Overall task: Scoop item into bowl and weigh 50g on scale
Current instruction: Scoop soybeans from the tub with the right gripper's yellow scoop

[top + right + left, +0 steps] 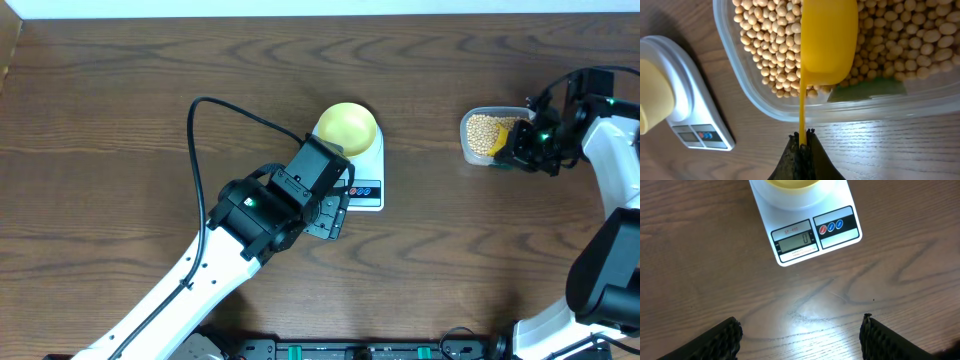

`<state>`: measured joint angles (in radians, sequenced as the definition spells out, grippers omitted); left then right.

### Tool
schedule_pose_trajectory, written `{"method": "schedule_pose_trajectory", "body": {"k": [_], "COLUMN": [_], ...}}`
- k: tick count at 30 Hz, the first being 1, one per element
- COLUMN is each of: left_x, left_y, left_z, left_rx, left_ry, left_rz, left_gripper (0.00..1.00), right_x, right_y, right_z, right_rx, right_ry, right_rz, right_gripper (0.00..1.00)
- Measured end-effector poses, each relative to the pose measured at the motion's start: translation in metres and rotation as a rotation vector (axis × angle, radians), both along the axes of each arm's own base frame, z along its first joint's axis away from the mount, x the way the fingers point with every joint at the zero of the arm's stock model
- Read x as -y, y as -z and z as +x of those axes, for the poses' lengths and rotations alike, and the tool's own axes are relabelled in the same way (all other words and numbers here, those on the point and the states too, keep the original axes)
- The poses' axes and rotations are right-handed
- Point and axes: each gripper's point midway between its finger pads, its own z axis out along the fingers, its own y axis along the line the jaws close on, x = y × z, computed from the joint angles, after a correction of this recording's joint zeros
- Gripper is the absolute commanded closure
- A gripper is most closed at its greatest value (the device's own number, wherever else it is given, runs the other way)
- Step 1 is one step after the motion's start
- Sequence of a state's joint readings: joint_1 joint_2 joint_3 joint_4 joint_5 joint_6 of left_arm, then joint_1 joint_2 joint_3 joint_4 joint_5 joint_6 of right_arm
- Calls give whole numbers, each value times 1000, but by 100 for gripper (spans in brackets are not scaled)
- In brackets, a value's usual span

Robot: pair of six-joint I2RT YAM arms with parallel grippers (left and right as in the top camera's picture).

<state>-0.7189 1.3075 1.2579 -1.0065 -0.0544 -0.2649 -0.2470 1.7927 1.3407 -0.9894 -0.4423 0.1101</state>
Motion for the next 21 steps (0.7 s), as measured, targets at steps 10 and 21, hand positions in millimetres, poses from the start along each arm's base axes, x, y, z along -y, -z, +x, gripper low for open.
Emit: {"method": "schedule_pose_trajectory", "body": {"k": [10, 21], "left_x": [0, 0], "left_y": [0, 0], "left_z": [0, 0], "left_rx": [0, 0], "left_ry": [0, 0], "left_rz": [0, 0], "left_gripper": [22, 22], "right_x": [-3, 3], "right_y": [-9, -15], "right_z": [-3, -4], "right_rx": [12, 35], "right_ry": [17, 25], "right_rz": [116, 170], "right_gripper": [99, 99]}}
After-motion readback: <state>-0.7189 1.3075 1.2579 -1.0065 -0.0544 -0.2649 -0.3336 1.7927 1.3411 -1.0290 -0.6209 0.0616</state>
